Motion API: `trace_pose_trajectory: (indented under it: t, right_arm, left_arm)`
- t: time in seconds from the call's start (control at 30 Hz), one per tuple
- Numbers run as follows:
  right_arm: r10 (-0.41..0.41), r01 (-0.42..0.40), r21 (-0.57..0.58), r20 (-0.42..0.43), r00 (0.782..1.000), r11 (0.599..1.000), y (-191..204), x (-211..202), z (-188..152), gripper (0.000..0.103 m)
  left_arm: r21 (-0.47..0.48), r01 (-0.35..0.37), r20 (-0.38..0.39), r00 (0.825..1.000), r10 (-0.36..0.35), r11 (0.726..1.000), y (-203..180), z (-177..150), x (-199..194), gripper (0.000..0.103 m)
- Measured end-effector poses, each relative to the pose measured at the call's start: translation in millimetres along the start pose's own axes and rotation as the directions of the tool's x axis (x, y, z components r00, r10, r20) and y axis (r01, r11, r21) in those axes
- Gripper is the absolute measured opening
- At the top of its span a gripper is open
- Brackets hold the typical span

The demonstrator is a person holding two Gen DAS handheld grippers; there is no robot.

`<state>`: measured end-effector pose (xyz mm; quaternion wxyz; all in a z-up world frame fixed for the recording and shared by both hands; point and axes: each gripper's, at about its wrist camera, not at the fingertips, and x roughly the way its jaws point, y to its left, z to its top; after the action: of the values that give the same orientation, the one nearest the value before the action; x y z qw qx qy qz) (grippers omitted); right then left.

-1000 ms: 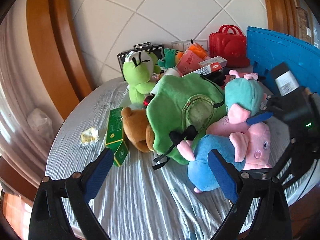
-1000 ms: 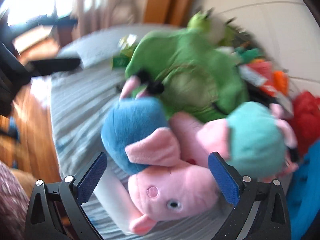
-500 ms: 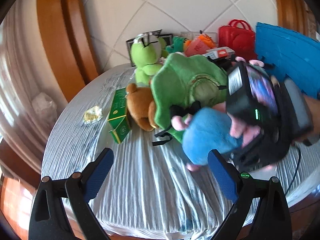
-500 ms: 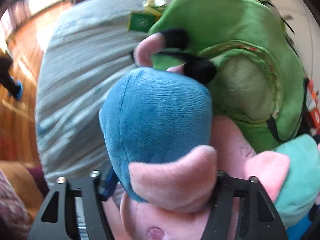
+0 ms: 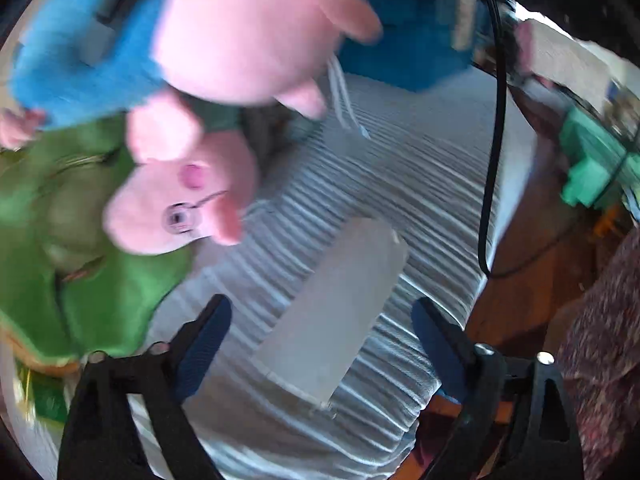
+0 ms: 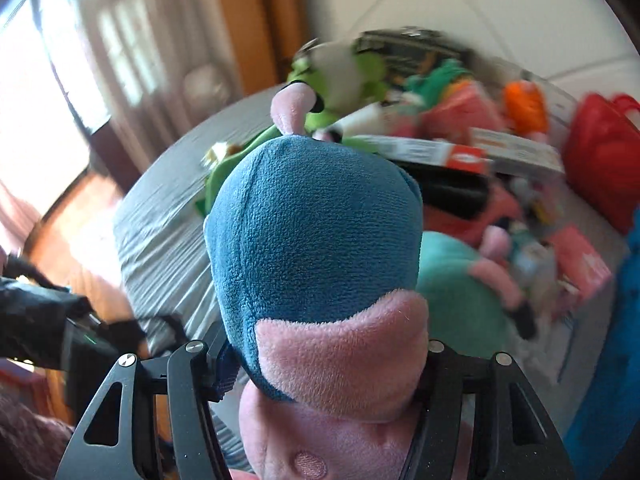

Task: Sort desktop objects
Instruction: 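Grasp the blue-and-pink pig plush with the right tool while the left tool grasps the white paper roll, then carry the pig and roll into the blue crate and open both tools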

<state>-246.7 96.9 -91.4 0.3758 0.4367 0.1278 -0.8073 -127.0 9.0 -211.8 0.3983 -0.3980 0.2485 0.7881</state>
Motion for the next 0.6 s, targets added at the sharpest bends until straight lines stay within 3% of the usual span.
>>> trace_pose_trajectory:
  t: [0.13, 0.17, 0.27, 0.37, 0.5, 0.6]
  right_arm:
    - [-0.048, 0.044, 0.099, 0.04, 0.998, 0.994, -28.1, -20.5, 4.2, 0.061]
    - [-0.06, 0.053, 0.13, 0.049, 0.997, 0.99, -30.7, -22.3, 1.8, 0.061]
    - [-0.098, 0.081, 0.194, 0.078, 0.992, 0.978, -33.9, -31.6, -0.9, 0.061]
    - [-0.14, 0.109, 0.251, 0.108, 0.984, 0.962, -38.2, -44.8, -0.5, 0.061]
    - [-0.178, 0.125, 0.304, 0.152, 0.972, 0.944, -35.3, -63.8, -2.2, 0.061]
    - [-0.213, 0.136, 0.339, 0.2, 0.956, 0.931, -34.7, -84.0, 1.4, 0.061]
  left_arm:
    - [0.065, 0.077, -0.046, 0.996, -0.074, 0.995, 8.9, 1.2, 22.3, 0.05]
    - [0.09, 0.079, -0.039, 0.996, -0.076, 0.993, 10.2, 1.0, 22.9, 0.048]
    - [0.118, 0.07, -0.037, 0.997, -0.066, 0.991, 15.0, 5.3, 23.1, 0.047]
    - [0.075, 0.042, -0.025, 0.999, -0.04, 0.996, 21.4, 11.0, 18.8, 0.047]
    - [0.024, -0.002, 0.073, 0.997, 0.0, 1.0, 30.7, 25.4, -16.0, 0.047]
    - [0.006, -0.053, 0.164, 0.985, 0.051, 0.999, 41.8, 50.6, -56.2, 0.047]
